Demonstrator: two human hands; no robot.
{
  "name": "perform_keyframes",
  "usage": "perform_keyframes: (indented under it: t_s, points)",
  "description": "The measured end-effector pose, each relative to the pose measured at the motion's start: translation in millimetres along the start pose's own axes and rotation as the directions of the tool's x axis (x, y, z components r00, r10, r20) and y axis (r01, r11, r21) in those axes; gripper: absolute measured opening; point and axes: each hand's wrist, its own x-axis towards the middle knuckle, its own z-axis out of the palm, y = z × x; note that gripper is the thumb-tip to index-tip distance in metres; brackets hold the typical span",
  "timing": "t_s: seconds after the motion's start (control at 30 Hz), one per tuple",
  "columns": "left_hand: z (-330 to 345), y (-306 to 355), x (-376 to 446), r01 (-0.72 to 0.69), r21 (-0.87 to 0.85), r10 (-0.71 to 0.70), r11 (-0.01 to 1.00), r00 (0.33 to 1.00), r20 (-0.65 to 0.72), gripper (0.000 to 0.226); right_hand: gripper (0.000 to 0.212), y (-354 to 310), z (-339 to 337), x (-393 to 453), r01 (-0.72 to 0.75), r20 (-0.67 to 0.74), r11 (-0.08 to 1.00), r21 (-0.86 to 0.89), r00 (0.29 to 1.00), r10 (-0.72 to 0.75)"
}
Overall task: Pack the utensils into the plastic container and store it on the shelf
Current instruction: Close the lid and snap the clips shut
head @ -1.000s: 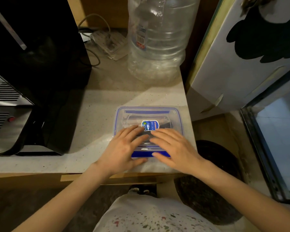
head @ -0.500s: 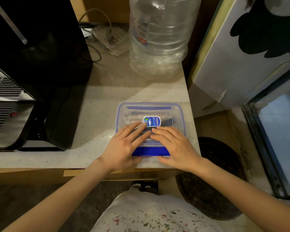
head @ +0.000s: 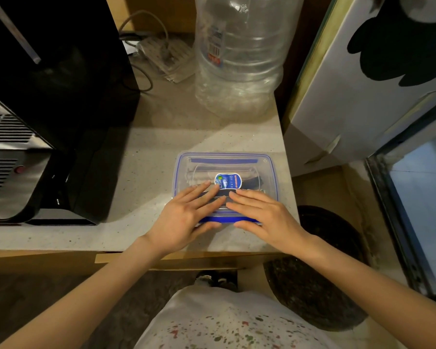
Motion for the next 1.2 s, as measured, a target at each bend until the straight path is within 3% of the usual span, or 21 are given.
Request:
perform_keyframes:
  t_s: [0.13, 0.33, 0.47, 0.57, 0.63, 0.73, 0.83, 0.93, 1.03, 1.2]
  points:
    - [-4, -2, 3, -0.004, -0.033, 0.004, 0.999, 1.0, 0.025, 0.056, 0.053, -1, 0, 1, -0.005, -0.003, 0.999, 0.044, 1.0, 0.005]
    - [-18, -8, 12, 0.026, -0.161, -0.023, 0.987, 1.0, 0.022, 0.06, 0.035, 1, -9, 9, -0.116, 0.027, 0.964, 0.239, 0.993, 0.113]
    - [-30, -15, 32, 0.122, -0.328, -0.131, 0.937, 0.991, -0.007, 0.033, 0.032, 11, -11, 27, -0.131, -0.036, 0.978, 0.166, 0.99, 0.138]
    - [-35, -22, 51, 0.233, -0.393, -0.256, 0.889, 0.967, -0.005, 0.021, 0.045, 20, -20, 46, -0.192, -0.093, 0.979, 0.065, 0.976, 0.198]
    - [-34, -29, 62, 0.285, -0.38, -0.319, 0.88, 0.947, -0.03, 0.031, 0.062, 25, -28, 59, -0.227, -0.062, 0.974, 0.015, 0.972, 0.228]
    - [-29, -44, 75, 0.353, -0.26, -0.378, 0.899, 0.924, -0.053, 0.078, 0.09, 36, -40, 76, -0.301, 0.086, 0.953, -0.014, 0.95, 0.301]
    - [-28, -61, 85, 0.459, -0.26, -0.445, 0.85, 0.888, 0.113, 0.105, 0.105, 47, -48, 90, -0.392, 0.262, 0.919, -0.049, 0.883, 0.391]
    - [-26, -69, 92, 0.576, -0.347, -0.474, 0.74, 0.813, 0.339, 0.086, 0.089, 51, -54, 104, -0.409, 0.398, 0.91, -0.068, 0.825, 0.401]
    - [-21, -71, 94, 0.6, -0.41, -0.516, 0.687, 0.8, 0.306, 0.064, 0.067, 54, -56, 112, -0.434, 0.443, 0.901, -0.009, 0.806, 0.393]
    - [-21, -75, 98, 0.678, -0.411, -0.567, 0.609, 0.735, 0.373, 0.077, 0.053, 58, -58, 118, -0.477, 0.493, 0.877, 0.051, 0.776, 0.393]
